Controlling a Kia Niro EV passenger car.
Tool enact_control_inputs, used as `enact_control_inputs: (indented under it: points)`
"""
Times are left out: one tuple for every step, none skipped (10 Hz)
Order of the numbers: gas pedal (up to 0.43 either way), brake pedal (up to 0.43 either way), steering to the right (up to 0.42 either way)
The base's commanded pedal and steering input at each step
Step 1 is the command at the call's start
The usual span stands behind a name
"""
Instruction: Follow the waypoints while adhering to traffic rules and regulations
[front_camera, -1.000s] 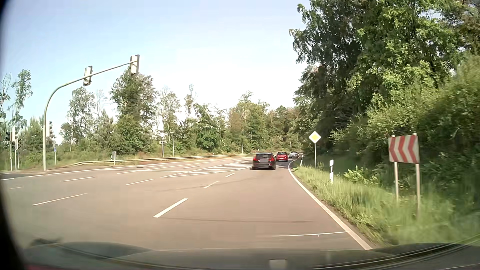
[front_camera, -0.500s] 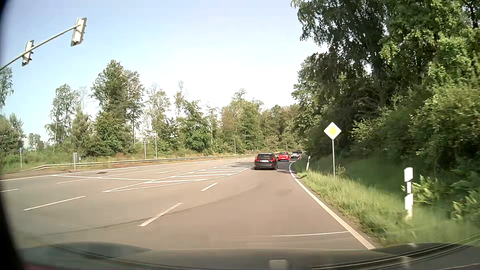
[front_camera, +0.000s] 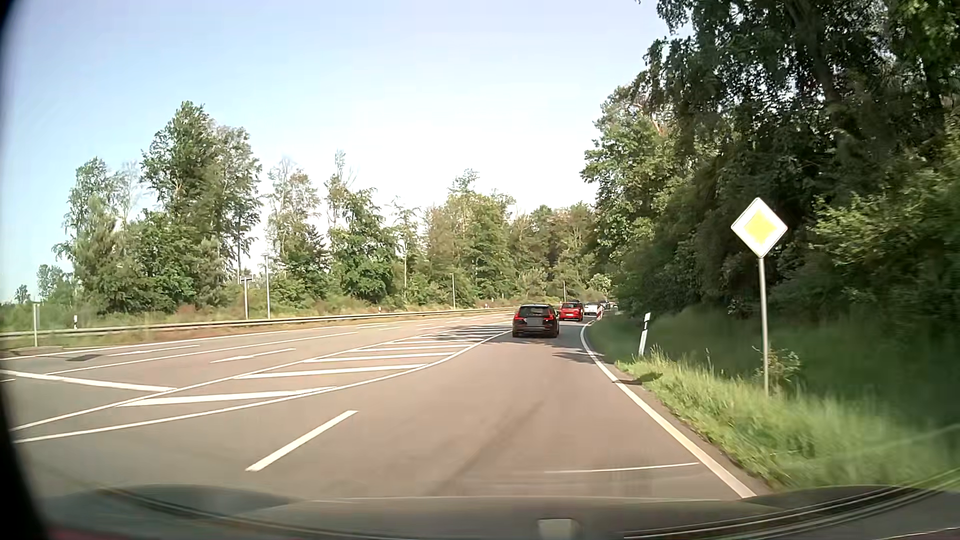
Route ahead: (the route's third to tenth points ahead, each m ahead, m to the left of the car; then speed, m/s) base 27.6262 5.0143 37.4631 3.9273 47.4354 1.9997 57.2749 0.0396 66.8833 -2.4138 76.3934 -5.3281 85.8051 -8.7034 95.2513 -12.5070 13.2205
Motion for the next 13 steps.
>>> enact_control_inputs:
  points:
    - [0.118,0.024,0.013]
    - [0.118,0.024,0.013]
    - [0.118,0.024,0.014]
    - [0.118,0.024,0.014]
    - [0.118,0.024,0.014]
    - [0.13,0.024,0.015]
    - [0.13,0.024,0.015]
    - [0.13,0.024,0.016]
    - [0.13,0.024,0.018]
    - [0.13,0.024,0.019]
    - [0.13,0.024,0.02]
    - [0.13,0.024,0.02]
    - [0.13,0.024,0.02]
